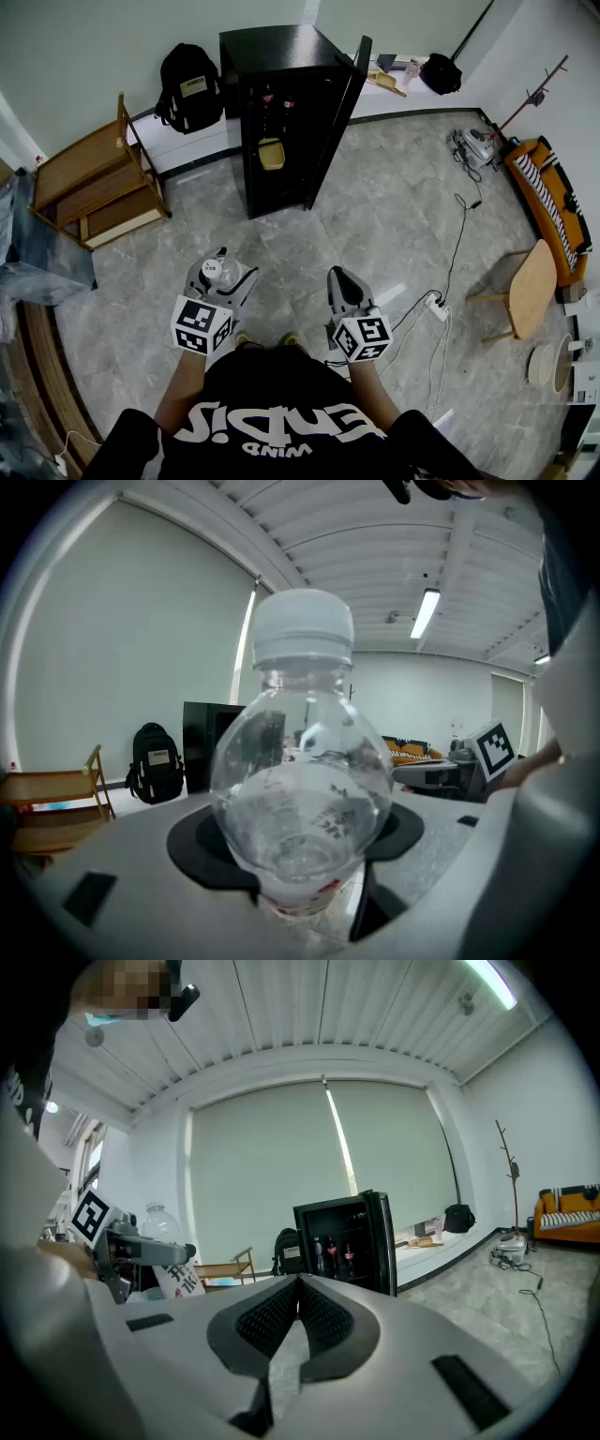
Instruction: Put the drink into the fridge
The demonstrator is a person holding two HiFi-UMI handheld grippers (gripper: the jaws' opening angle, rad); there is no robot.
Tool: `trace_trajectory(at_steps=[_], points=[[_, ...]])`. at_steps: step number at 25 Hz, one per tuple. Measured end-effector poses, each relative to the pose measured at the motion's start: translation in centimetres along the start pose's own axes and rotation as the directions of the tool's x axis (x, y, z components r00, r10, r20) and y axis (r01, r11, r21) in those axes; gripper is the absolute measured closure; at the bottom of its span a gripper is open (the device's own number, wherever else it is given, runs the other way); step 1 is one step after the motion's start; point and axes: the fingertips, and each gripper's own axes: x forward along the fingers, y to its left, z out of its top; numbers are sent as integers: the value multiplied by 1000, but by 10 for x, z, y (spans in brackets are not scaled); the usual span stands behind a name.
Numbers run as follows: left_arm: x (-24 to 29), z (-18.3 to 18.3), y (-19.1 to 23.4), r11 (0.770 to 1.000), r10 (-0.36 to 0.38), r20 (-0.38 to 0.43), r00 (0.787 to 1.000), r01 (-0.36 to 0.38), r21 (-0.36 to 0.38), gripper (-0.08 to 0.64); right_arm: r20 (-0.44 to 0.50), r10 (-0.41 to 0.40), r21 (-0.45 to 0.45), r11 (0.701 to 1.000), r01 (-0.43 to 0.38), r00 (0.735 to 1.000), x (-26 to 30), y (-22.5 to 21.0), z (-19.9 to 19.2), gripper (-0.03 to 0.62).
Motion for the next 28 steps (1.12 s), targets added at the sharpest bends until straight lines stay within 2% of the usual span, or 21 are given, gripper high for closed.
trace_trajectory(at_steps=[9, 16, 28], points=[[-8, -4, 4, 999, -33, -5, 999, 33, 3, 247, 15, -7, 8, 1000, 6, 1000, 11, 17, 2, 569], [-20, -7, 21, 997, -72, -16, 997, 72, -7, 247, 15, -78, 5, 997, 78, 997, 8, 24, -10, 569], [14, -17, 36, 993, -112, -23, 993, 113, 19, 247, 17, -147, 25, 989, 147, 989, 17, 6, -34, 569]])
